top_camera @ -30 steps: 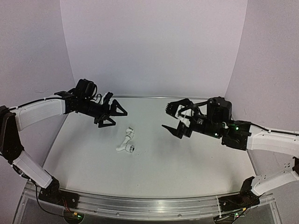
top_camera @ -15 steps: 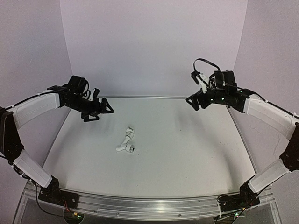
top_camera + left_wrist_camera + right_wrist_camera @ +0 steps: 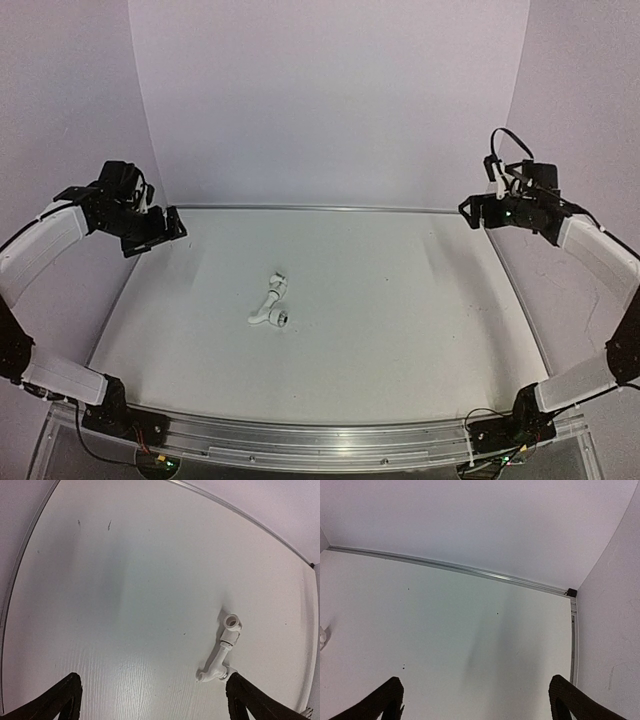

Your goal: Install the water faucets

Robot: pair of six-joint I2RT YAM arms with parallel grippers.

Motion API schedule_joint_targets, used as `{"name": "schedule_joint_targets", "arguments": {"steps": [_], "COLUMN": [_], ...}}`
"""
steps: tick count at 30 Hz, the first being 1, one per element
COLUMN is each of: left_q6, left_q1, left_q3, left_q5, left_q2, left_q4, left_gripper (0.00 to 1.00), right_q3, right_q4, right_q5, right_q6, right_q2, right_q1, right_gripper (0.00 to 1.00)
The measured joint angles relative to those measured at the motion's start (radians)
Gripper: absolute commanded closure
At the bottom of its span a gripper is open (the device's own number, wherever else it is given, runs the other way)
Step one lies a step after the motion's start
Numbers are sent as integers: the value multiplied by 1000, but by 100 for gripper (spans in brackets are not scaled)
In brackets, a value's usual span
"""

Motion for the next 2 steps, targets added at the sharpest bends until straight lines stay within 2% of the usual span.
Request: {"name": "schedule_joint_targets", "arguments": {"steps": [2], "left_q6": [-1], "left_q1": [0], "left_q3": [-24], "left_q5": [-18], "left_q2": [-1], "left_q4": [-13], "left_gripper": [0], "right_q3": [-40], "right_q4": [13], "right_q5": [-9], "right_q6": [18], "right_q2": [-24], "right_q1": [-4], "right_gripper": [2]}}
